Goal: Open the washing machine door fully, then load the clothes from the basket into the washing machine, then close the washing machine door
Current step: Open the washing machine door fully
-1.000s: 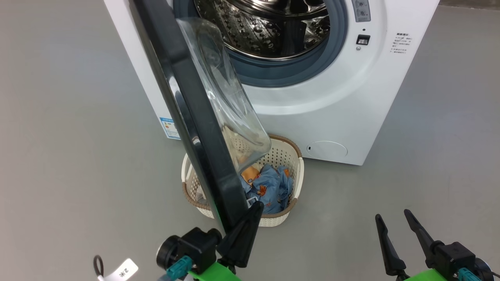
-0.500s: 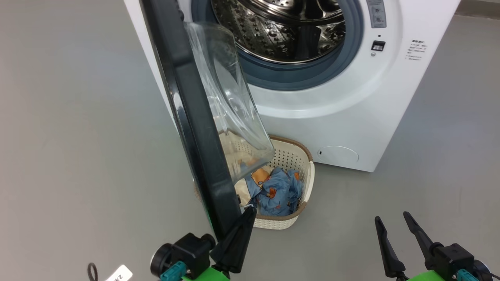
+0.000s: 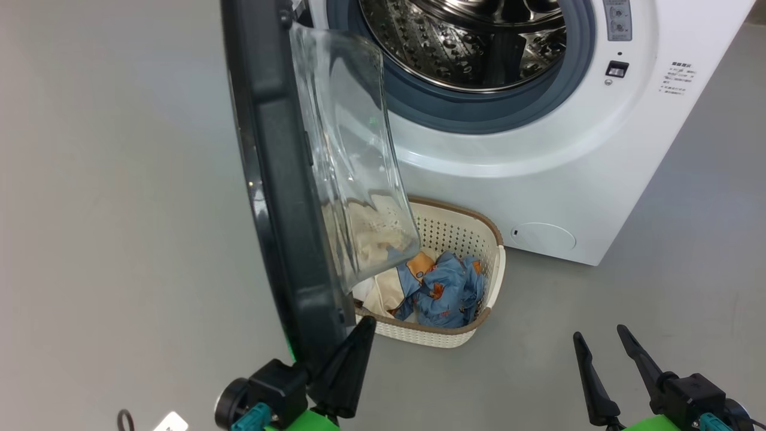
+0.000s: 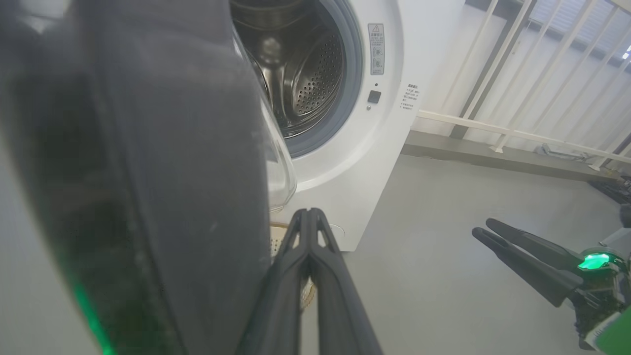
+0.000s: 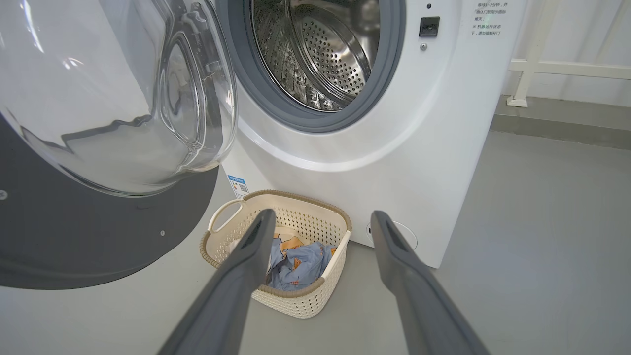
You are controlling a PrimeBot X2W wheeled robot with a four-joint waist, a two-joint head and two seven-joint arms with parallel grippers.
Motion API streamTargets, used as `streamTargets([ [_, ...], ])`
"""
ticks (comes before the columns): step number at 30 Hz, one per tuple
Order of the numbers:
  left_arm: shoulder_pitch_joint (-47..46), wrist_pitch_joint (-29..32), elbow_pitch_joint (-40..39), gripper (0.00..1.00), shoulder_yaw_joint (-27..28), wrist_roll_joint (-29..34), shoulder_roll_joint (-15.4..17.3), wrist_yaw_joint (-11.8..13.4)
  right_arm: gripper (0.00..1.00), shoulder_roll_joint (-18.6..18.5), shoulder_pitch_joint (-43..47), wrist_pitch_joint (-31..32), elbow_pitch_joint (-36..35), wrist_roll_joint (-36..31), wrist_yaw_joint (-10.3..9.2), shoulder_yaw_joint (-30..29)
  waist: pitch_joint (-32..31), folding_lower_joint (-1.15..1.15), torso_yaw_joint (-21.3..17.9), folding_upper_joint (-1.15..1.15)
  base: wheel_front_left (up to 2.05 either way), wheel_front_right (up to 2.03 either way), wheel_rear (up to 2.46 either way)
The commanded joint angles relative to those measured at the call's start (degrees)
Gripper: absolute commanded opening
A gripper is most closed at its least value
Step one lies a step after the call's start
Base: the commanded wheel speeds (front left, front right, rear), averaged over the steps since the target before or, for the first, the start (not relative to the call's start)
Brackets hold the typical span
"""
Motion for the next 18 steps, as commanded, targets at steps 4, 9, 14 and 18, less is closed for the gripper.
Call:
streamTargets([
  [4, -0.6, -0.3, -1.6, 0.0, 4.9, -0.8, 2.5, 2.3, 1.0, 0.0, -1.4, -0.7, -1.2, 0.5, 0.08, 1.6, 0.2, 0.0, 0.7, 0.0, 0.0, 0.0, 0.0],
  [9, 0.1, -0.7, -1.9, 0.0, 6.9, -1.4, 3.6, 3.4, 1.0, 0.0, -1.2, -0.7, -1.2, 0.5, 0.08, 1.3, 0.2, 0.0, 2.1, 0.0, 0.0, 0.0, 0.0],
  [14, 0.7, -1.2, -1.7, 0.0, 8.5, -1.9, 4.4, 4.2, 1.0, 0.0, -1.1, -0.7, -1.1, 0.5, 0.08, 1.2, 0.0, 0.0, 3.6, 0.0, 0.0, 0.0, 0.0],
  [18, 1.1, -1.8, -1.1, 0.0, 10.4, -2.6, 5.3, 4.9, 1.0, 0.0, -1.2, -0.7, -0.9, 0.5, 0.08, 1.4, -0.1, 0.0, 4.4, 0.0, 0.0, 0.0, 0.0],
])
